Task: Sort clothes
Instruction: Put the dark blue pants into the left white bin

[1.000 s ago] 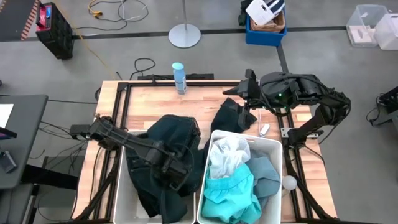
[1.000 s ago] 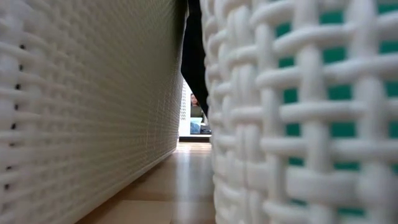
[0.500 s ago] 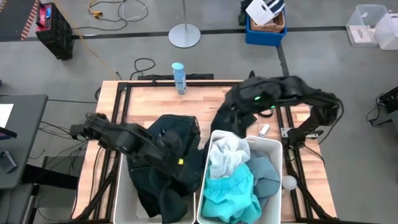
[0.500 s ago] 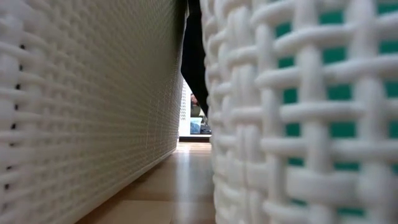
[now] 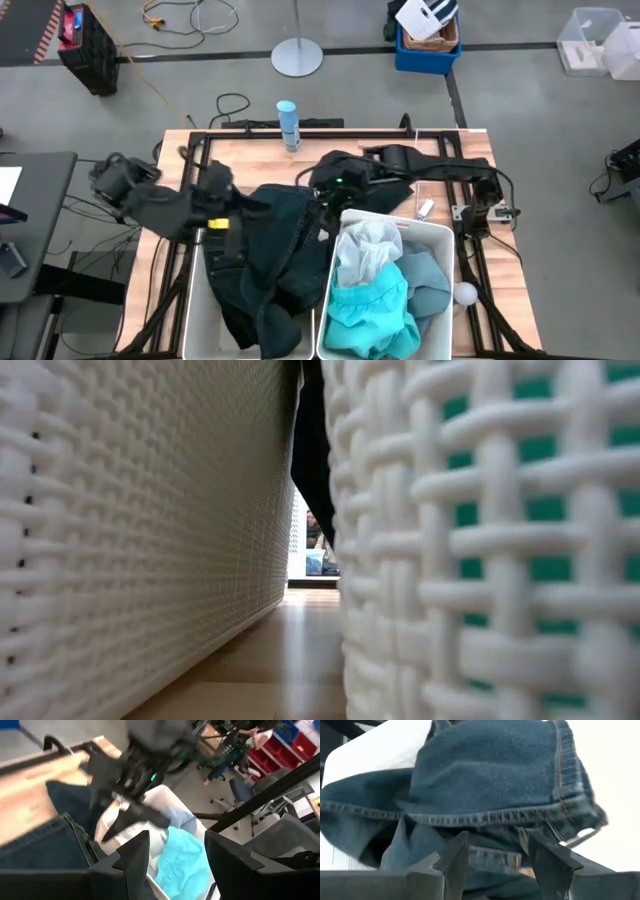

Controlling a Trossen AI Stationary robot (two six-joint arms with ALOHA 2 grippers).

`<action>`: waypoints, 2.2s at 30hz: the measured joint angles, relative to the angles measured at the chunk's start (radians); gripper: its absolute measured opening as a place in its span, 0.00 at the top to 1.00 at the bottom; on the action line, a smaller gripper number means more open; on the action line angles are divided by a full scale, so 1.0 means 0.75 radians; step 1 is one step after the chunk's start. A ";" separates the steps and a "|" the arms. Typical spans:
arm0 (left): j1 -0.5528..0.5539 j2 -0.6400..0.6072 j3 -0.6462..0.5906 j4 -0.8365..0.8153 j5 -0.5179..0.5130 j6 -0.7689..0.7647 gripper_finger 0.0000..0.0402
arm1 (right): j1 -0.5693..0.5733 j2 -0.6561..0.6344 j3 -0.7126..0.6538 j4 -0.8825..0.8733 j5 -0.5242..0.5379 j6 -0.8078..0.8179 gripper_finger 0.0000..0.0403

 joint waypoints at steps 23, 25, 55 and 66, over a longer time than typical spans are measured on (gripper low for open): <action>-0.066 -0.060 -0.001 -0.280 -0.111 0.117 0.54 | 0.003 0.181 0.000 0.410 -0.108 0.133 0.83; -0.066 -0.060 -0.001 -0.281 -0.112 0.137 0.54 | 0.009 0.180 0.000 0.464 -0.149 0.126 0.92; 0.007 -0.068 -0.014 -0.322 -0.144 0.160 0.54 | 0.175 0.190 0.120 0.550 -0.311 -0.088 0.42; 0.010 0.011 -0.014 -0.346 -0.108 0.166 0.54 | 0.186 -0.027 0.197 0.409 -0.140 -0.194 0.36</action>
